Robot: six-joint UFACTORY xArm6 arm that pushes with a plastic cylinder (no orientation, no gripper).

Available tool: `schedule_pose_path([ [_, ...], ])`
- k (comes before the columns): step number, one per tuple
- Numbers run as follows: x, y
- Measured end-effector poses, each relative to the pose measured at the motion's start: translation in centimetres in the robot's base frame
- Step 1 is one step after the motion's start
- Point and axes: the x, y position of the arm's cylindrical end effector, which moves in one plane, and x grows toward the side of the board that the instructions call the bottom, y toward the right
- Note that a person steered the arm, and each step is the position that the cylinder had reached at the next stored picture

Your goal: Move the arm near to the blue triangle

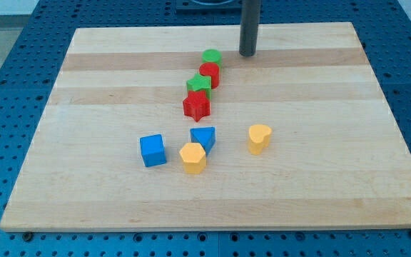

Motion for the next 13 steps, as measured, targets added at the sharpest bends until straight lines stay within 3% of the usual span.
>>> schedule_pose_path([
  [6,7.8,0.0],
  [12,9.1,0.0],
  [13,10.9,0.0],
])
